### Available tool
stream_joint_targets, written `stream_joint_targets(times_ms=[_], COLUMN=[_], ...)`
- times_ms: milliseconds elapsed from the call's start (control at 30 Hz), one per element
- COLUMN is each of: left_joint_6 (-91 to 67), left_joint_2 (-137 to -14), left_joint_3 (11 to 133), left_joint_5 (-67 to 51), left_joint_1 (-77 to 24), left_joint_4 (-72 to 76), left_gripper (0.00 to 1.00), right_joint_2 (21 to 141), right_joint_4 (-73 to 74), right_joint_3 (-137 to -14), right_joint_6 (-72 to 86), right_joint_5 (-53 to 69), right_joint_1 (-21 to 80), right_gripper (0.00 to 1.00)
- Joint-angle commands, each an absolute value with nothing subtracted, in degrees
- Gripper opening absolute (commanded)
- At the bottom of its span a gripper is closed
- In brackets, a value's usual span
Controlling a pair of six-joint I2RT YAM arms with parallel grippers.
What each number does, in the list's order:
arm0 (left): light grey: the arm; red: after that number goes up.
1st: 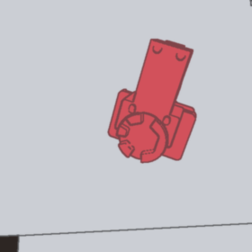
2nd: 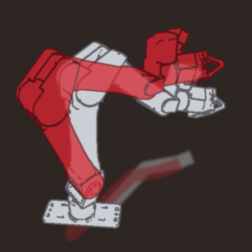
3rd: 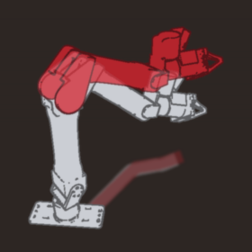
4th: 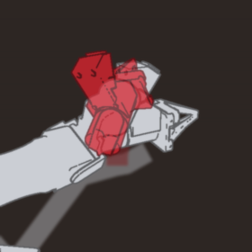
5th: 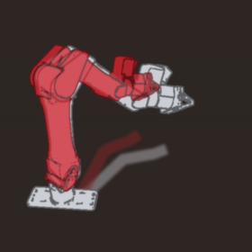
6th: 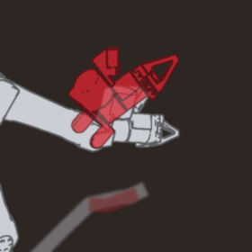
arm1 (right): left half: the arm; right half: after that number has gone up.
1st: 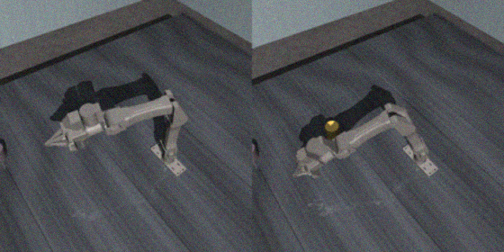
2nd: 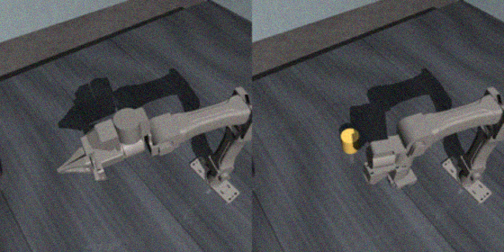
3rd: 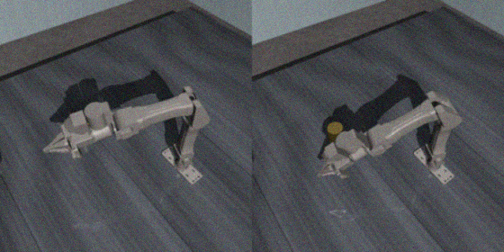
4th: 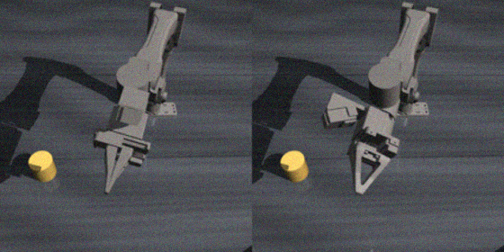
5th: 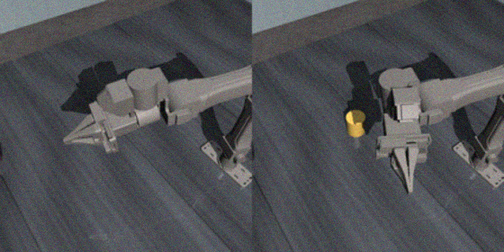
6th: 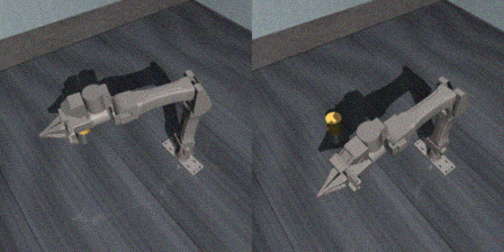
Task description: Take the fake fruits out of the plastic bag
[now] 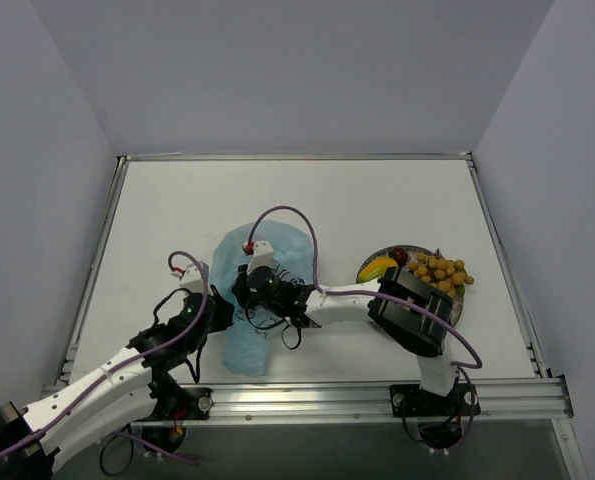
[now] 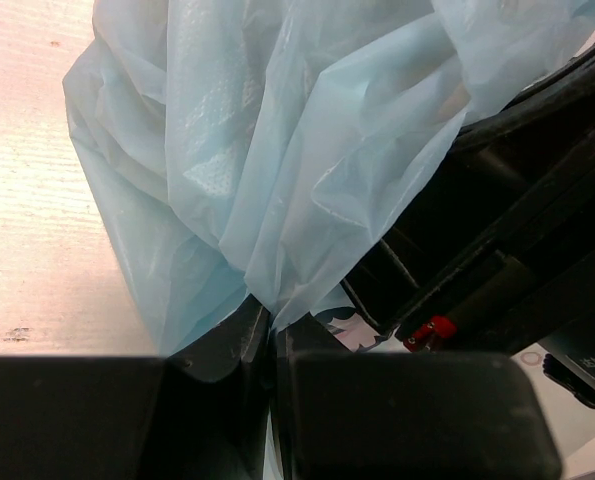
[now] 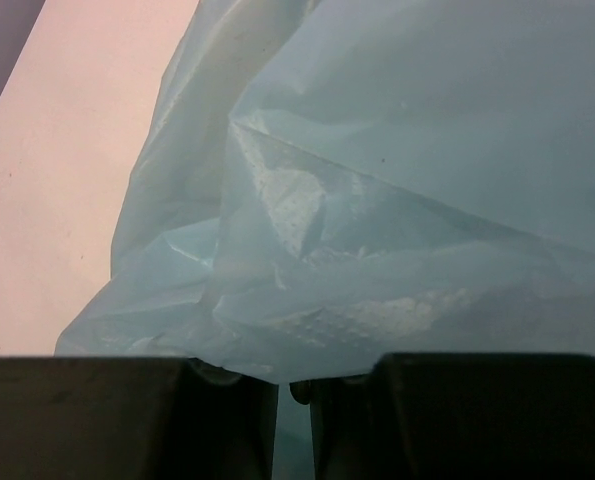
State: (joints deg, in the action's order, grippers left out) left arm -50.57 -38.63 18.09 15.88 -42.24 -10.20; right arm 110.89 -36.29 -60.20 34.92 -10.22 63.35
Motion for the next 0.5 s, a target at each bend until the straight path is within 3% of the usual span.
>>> stream_joint_targets(times_ms=[0, 100, 467], left_joint_6=[-50.4, -49.5, -44.9], left_joint_2=[-38.8, -39.1, -46.3], left_joint_3=[21.1, 22.0, 29.1], left_joint_5=[16.1, 16.6, 22.1], left_joint_1=[-42.2, -42.2, -41.8], left_joint_4=[-9.6, -9.9, -8.1], left_gripper=[0.03, 0.02, 0.02], right_joint_2=[108.2, 107.2, 94.5], right_joint_4=[-38.1, -36.8, -27.4], right_joint_3=[-59.2, -58.9, -58.4], right_joint_6=[34.5, 34.0, 27.3], right_joint_5=[-13.2, -16.3, -17.7], right_joint_1=[63.4, 64.2, 65.7], right_gripper=[0.08, 0.00, 0.00])
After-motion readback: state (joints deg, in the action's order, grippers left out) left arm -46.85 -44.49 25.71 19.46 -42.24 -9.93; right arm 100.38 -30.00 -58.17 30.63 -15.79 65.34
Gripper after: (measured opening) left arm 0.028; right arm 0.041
